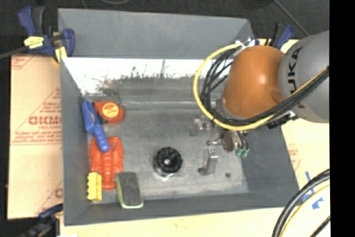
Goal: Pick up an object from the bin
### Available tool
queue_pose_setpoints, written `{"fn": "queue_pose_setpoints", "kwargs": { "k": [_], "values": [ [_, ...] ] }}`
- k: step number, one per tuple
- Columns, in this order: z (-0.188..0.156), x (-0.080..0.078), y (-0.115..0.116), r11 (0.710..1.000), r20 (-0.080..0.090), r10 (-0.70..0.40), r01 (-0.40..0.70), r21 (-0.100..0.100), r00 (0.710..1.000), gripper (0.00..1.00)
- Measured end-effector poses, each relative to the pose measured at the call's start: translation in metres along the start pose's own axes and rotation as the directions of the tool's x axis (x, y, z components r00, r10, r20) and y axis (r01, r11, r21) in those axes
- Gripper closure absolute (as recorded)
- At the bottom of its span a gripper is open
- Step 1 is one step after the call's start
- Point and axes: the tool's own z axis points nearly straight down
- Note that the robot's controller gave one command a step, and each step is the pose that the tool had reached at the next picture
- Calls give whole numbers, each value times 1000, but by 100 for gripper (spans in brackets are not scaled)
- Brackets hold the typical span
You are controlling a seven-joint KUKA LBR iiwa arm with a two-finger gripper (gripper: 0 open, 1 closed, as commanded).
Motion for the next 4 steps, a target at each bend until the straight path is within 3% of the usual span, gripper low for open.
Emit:
{"fn": "queue_pose_setpoints", "kwargs": {
  "k": [1, 2, 3, 4],
  "values": [
    [-2, 0, 0, 1000, 3, 0, 0, 0, 1000, 0],
    [-20, -4, 14, 999, 6, -36, 36, 2, 999, 0],
    [8, 2, 22, 999, 20, -45, 45, 0, 999, 0],
    [69, 13, 53, 996, 10, 91, -91, -1, 996, 0]
  ]
}}
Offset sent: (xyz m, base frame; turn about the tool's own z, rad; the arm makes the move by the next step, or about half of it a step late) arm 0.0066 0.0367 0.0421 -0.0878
